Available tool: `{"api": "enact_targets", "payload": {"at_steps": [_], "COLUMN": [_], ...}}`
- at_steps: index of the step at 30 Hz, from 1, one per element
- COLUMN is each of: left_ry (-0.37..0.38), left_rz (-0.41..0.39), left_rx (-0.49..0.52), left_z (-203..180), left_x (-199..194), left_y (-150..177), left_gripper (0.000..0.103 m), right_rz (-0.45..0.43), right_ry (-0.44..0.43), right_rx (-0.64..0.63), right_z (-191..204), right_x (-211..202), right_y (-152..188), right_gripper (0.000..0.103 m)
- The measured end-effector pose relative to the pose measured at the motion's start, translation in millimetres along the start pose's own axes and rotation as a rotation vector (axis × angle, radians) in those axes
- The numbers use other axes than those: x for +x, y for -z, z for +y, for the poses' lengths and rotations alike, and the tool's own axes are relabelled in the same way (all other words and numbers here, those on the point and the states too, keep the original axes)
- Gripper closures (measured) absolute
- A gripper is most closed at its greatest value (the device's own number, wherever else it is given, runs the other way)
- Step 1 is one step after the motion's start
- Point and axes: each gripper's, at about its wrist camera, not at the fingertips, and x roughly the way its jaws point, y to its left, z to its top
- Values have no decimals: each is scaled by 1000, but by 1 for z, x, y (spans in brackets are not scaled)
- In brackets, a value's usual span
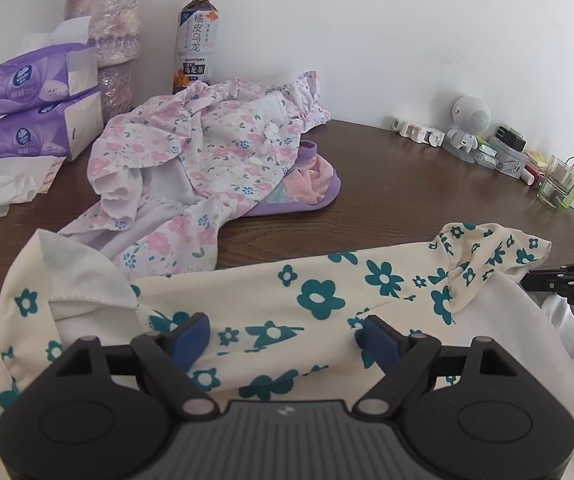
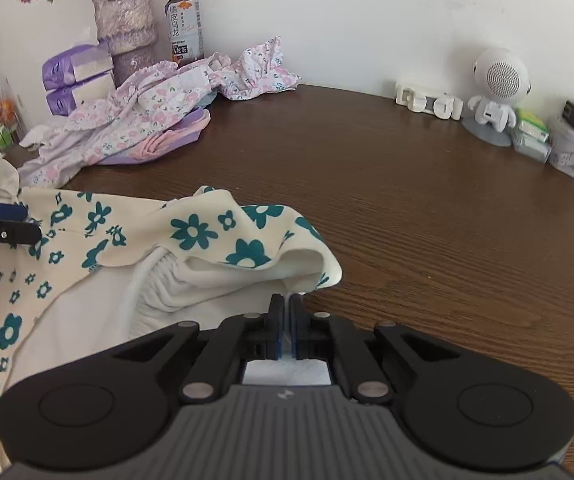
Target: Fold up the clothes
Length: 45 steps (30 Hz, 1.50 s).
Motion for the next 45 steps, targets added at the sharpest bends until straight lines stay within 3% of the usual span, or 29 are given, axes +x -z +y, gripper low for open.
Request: {"api": "enact_targets", "payload": {"at_steps": [3, 8, 14, 18, 20, 23, 26, 30, 34, 36, 37, 38, 39, 45], "left_ry": [-10, -20, -25, -29, -31, -31, -24, -17, 61, 83, 90, 92, 93, 93], "left_rz": [-9, -21, -28, -28, -30, -33, -38, -124, -72, -45, -35, -29, -21, 24], "left_rx": [14, 24, 30, 36, 41, 43, 38, 165, 220, 240, 249, 258, 266, 265], "left_z": [-2, -3, -4, -5, -5, -5, -4, -19, -31, -35, -36, -37, -38, -41], "left_x": [0, 0, 1, 2, 2, 1, -5, -39, -61, -69, -73, -77, -81, -90], "left_y": [2, 5, 6, 6, 7, 7, 5, 6, 16, 28, 34, 39, 45, 72], "left_gripper": [20, 20, 20, 19, 19, 18, 21, 20, 19, 19, 19, 19, 19, 19], "right_rz": [-12, -62, 37, 1, -71, -83, -91, -102, -98, -112, -118, -123, -128, -186], "right_ry": [53, 251, 347, 316, 291, 259, 227, 183, 156, 137, 126, 87, 45, 123], "right_rx": [-23, -104, -59, -2, 71, 133, 193, 274, 373, 409, 425, 441, 457, 391], "right_z": [10, 19, -6, -7, -10, -9, -7, -5, -7, -11, -13, -15, -17, -8], "right_x": [-4, -32, -25, -33, -50, -75, -99, -132, -135, -131, -128, -125, -122, -131], "right_y": [1, 4, 21, 27, 29, 52, 76, 107, 138, 140, 139, 137, 135, 119], "right_gripper": [101, 102, 102, 100, 87, 67, 60, 55, 55, 56, 71, 102, 101, 100]}}
